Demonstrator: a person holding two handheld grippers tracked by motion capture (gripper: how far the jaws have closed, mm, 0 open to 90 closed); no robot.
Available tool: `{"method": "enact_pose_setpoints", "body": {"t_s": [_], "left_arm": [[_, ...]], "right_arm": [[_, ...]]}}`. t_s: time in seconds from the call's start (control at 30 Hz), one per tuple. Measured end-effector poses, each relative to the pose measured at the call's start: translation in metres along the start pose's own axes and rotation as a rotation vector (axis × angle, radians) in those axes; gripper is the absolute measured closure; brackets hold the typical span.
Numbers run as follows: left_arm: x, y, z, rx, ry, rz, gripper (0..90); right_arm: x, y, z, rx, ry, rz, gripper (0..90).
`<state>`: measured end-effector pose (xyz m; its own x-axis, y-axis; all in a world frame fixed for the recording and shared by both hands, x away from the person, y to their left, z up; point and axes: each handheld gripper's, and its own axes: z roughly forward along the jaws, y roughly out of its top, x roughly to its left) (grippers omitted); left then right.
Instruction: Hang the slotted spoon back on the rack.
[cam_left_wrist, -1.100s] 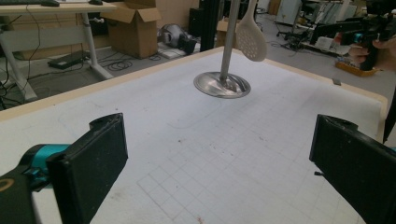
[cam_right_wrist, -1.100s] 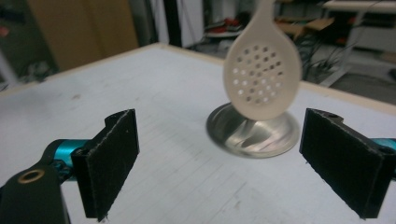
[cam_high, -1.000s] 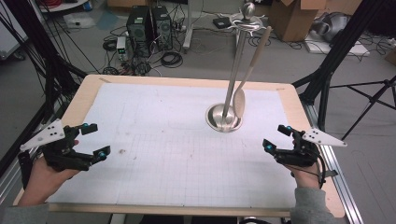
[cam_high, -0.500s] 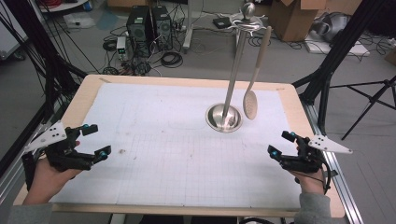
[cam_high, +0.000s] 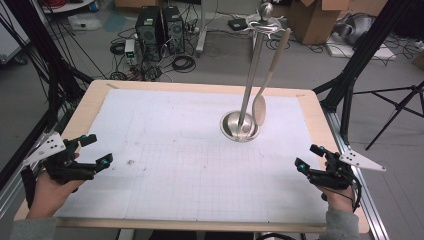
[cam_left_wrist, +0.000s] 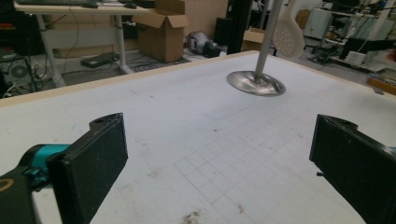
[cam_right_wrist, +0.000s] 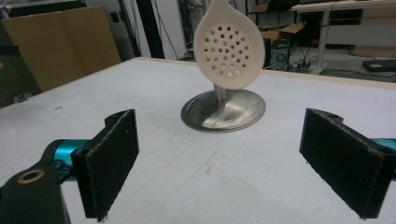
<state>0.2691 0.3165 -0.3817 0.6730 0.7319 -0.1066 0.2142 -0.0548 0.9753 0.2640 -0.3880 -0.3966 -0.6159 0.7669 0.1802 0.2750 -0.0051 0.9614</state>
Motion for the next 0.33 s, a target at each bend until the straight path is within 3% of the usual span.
{"method": "enact_pose_setpoints", "body": {"t_s": [0.33], "left_arm": [[0.0046,-0.0086,0.0027,0.028,0.015,-0.022,4.7]], "right_arm": [[-0.0037,0.0002,-0.001,-0.016,0.006,0.009,10.8]]}}
